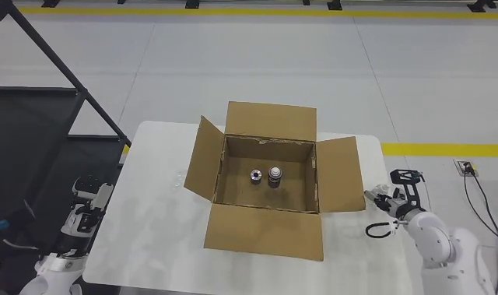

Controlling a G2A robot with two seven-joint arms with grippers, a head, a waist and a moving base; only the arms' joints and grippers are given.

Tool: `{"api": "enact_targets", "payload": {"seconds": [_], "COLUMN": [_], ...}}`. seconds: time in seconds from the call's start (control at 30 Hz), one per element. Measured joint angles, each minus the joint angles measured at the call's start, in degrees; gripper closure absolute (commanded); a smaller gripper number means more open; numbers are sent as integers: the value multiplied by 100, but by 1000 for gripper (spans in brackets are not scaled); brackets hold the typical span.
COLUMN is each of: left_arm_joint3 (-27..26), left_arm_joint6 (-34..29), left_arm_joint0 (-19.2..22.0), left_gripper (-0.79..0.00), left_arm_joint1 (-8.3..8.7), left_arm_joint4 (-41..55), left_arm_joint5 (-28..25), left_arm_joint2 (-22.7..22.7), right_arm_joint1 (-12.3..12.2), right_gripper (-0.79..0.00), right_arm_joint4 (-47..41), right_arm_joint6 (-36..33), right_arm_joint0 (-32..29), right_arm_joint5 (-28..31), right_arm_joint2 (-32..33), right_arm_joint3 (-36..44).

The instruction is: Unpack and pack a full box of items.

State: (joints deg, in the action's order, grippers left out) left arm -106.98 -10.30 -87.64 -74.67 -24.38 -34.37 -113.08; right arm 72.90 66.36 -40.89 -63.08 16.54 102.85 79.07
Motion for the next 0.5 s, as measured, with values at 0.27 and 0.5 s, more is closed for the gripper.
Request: {"api": "enact_targets", "payload": {"seconds": [0.27,0.5], "left_arm_joint3": [0,0], "left_arm_joint6": [0,0], "left_arm_joint0": [0,0], "left_gripper": [-785,-785], "left_arm_joint1": [0,0], "left_arm_joint4": [0,0], "left_arm_joint5": [0,0], "left_arm_joint2": [0,0], "right_arm_joint1": [-61,-103], "right_gripper": [-416,-185], "right_arm_joint4": [-3,-71], "right_arm_joint6": [-39,54], "right_arm_joint0": [224,205], "right_arm_joint5": [45,-42], "right_arm_joint2": [-159,-234], "right_arm_joint3": [-316,-314]}}
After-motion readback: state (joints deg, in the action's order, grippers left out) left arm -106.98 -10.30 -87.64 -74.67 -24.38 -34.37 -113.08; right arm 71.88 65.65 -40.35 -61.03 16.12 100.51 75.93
